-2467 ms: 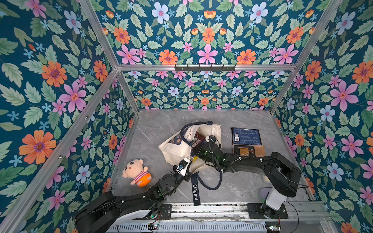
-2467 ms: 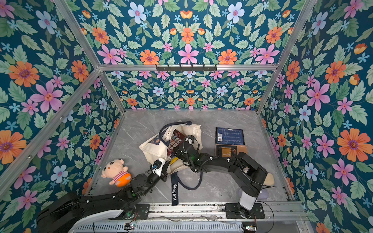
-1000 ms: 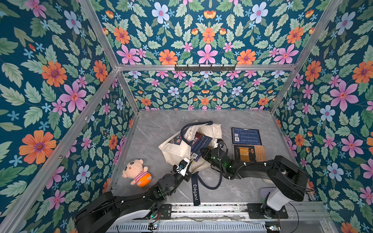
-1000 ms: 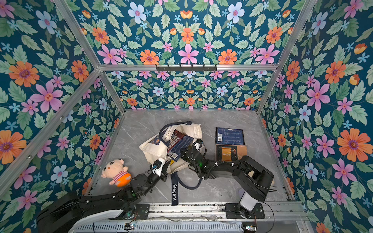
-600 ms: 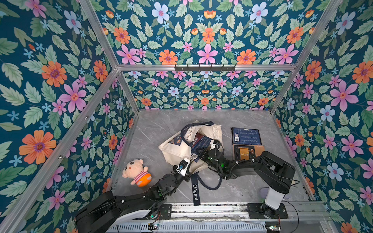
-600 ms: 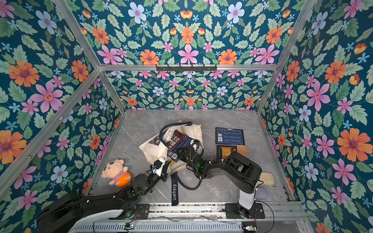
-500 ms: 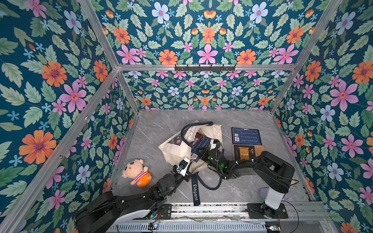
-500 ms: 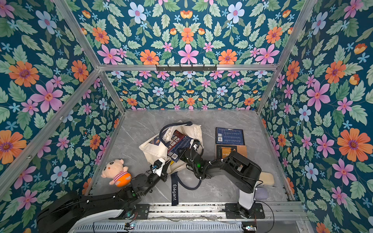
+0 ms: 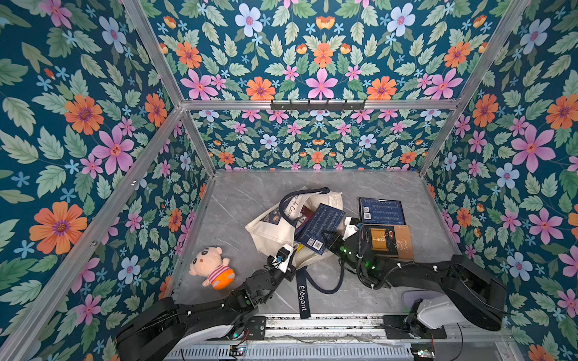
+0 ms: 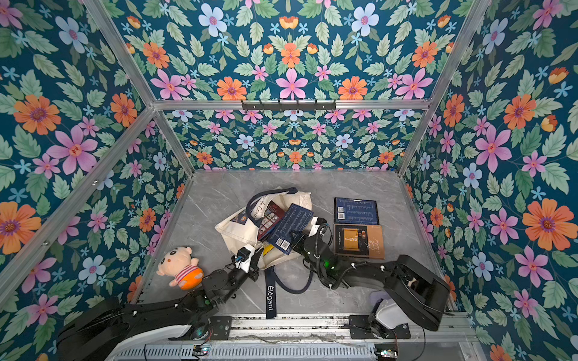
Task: Take out the books from the canvas bag
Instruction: Pick up the book from the canvas bag, then place the book on the book.
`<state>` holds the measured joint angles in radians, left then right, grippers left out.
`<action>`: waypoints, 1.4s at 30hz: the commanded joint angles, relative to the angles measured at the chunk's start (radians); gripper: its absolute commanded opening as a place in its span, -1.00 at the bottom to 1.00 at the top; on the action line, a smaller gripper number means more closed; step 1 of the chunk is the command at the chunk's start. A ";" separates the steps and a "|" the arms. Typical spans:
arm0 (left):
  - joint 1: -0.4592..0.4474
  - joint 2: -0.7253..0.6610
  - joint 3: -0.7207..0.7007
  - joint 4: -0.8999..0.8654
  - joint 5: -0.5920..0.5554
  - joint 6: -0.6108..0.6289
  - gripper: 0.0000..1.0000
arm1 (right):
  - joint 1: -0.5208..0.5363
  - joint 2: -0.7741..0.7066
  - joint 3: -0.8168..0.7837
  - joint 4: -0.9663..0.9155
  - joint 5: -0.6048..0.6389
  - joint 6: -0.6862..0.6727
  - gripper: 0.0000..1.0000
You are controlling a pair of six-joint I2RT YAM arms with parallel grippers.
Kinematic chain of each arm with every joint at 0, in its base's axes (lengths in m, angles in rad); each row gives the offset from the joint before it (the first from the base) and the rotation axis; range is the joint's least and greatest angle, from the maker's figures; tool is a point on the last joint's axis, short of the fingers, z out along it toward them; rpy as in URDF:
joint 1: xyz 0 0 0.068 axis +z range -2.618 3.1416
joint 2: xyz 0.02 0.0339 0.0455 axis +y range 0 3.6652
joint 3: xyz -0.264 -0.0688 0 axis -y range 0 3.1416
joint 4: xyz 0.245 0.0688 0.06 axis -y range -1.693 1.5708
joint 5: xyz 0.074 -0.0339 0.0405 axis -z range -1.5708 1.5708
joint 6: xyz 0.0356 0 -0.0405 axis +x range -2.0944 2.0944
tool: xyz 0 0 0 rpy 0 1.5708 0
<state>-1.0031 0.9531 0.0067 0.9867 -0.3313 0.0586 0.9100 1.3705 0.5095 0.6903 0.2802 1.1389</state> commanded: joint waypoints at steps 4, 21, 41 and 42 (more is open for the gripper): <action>0.000 0.001 0.006 0.024 -0.062 0.004 -1.00 | 0.002 -0.252 -0.078 -0.096 0.110 -0.086 -1.00; 0.000 -0.022 -0.002 0.030 0.004 0.019 -1.00 | -0.232 -0.857 -0.252 -0.700 0.392 0.097 -1.00; 0.000 0.007 0.001 0.044 0.025 0.017 -1.00 | -0.553 -0.395 -0.304 -0.451 0.186 0.301 -1.00; 0.000 0.007 0.001 0.045 0.025 0.016 -1.00 | -0.554 -0.364 -0.297 -0.442 0.185 0.316 -1.00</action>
<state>-1.0027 0.9592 0.0063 0.9680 -0.3153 0.0620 0.3561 0.9619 0.2001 0.2073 0.4366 1.3762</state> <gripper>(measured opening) 0.058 0.111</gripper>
